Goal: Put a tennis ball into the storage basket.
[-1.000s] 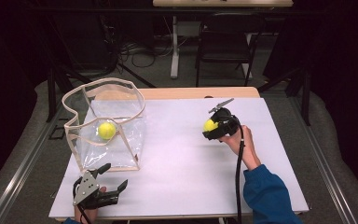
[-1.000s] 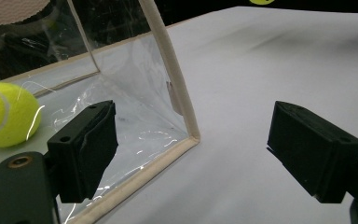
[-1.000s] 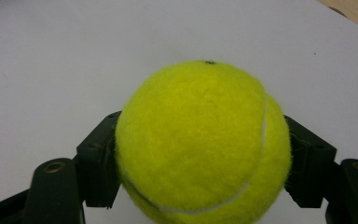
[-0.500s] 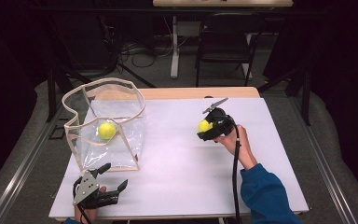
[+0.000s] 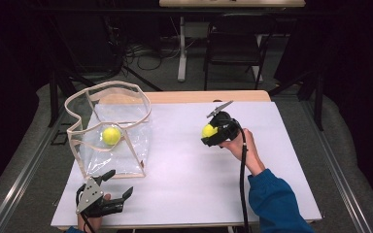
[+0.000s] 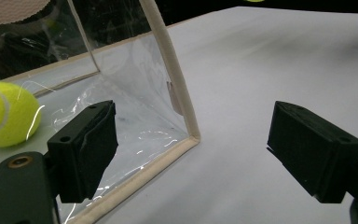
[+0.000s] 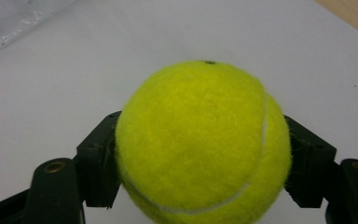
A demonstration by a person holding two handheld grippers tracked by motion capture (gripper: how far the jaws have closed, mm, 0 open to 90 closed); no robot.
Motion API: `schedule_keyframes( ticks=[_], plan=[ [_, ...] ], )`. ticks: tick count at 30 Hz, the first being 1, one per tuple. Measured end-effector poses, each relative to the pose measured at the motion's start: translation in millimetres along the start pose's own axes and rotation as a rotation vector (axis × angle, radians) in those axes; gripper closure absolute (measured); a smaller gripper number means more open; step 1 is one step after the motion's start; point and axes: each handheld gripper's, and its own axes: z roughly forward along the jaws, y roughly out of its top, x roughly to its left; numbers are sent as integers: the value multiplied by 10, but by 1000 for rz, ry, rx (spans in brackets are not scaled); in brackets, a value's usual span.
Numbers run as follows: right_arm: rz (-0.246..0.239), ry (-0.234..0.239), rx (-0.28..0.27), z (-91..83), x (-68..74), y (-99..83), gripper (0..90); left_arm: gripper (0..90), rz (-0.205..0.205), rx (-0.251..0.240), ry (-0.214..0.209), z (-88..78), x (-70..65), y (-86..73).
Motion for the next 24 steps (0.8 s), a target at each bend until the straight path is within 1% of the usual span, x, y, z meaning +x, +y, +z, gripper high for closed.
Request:
schedule_keyframes(
  ticks=[6, 7, 8, 12, 14, 24],
  plan=[
    [-11, 7, -4, 0, 34, 39, 262, 158, 0, 0, 0, -1, 0, 0],
    [-7, 9, -12, 4, 43, 42, 262, 158, 0, 0, 0, -1, 0, 0],
    [-14, 12, -4, -1, 45, 52, 263, 158, 0, -2, 0, 1, -1, -1],
    [-10, 13, -15, 6, 71, 74, 262, 158, 0, -3, 0, 2, -3, -1],
    [-21, 18, -9, 2, 74, 87, 262, 158, 1, -1, -2, 1, -3, 0],
    [-38, 36, -19, 5, 153, 160, 262, 158, -1, -1, -4, 10, -16, -1]
  ],
)
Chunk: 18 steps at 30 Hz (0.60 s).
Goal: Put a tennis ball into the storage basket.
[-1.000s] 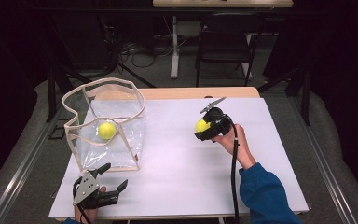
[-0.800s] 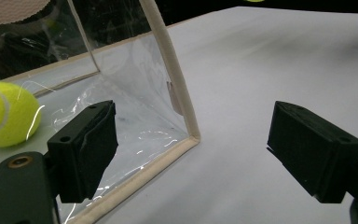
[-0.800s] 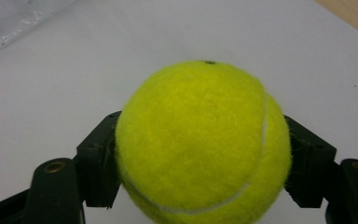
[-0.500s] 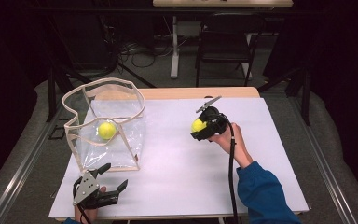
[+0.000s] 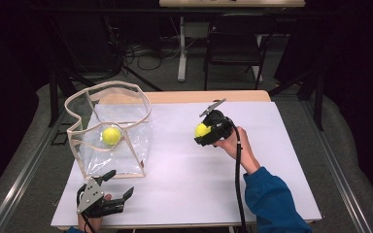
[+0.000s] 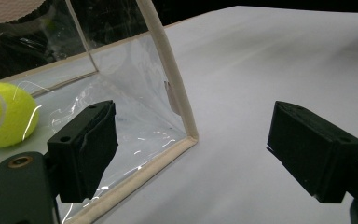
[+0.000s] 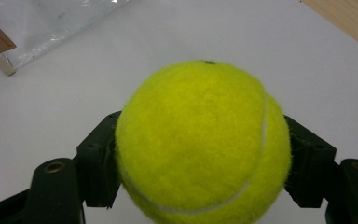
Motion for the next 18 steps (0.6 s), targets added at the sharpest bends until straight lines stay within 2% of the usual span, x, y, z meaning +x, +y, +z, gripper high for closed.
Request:
schedule_keyframes(
  ticks=[18],
  plan=[
    [-40, 24, -13, 13, 115, 107, 262, 158, -7, -3, 0, 8, 6, 3]
  ],
)
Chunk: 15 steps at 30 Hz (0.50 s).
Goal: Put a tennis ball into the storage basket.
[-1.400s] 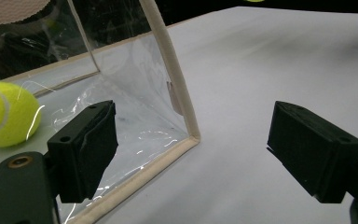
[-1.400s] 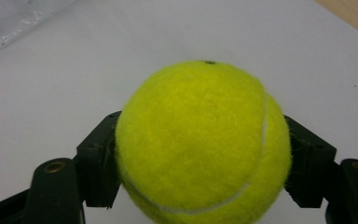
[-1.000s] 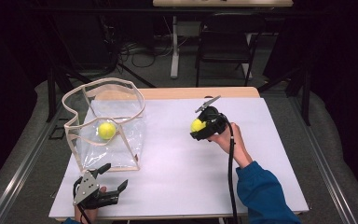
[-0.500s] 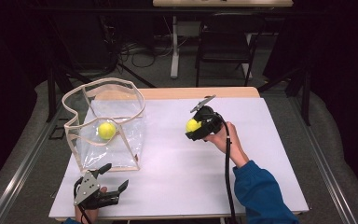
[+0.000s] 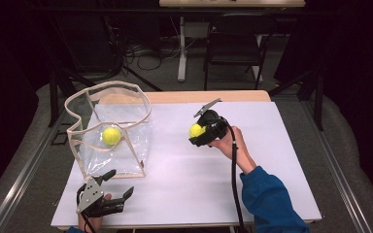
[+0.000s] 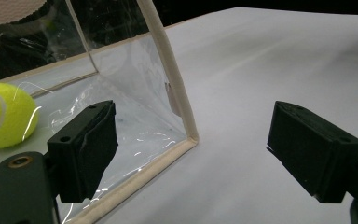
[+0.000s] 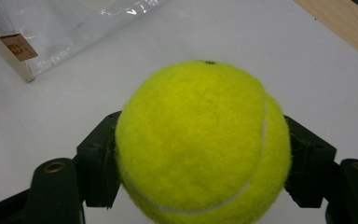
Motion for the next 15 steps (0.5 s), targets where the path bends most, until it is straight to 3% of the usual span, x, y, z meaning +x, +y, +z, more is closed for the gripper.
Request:
schedule_keyframes(
  ticks=[15],
  plan=[
    [-24, 11, -28, -64, 84, 126, 262, 158, 8, 1, -6, 16, -10, 2]
  ],
)
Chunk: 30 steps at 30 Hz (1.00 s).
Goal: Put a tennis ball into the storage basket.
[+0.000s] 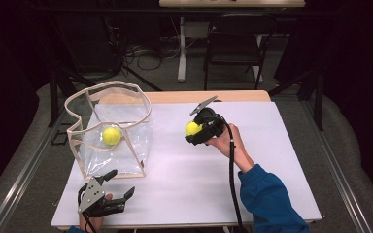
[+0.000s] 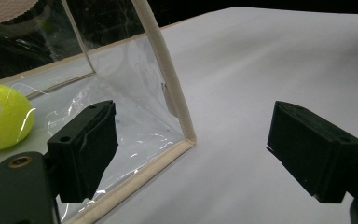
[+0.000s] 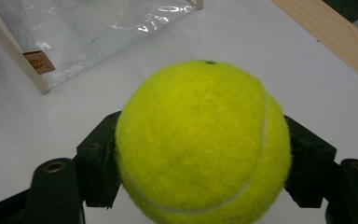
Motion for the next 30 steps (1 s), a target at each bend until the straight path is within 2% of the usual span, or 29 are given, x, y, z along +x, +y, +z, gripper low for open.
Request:
schedule_keyframes(
  ticks=[14, 30],
  plan=[
    [-7, 1, -41, -87, 31, 60, 262, 158, -3, 0, 2, -5, 0, -1],
    [-21, 15, -89, -141, 91, 225, 263, 158, 3, 0, 2, -7, 3, 1]
  ],
)
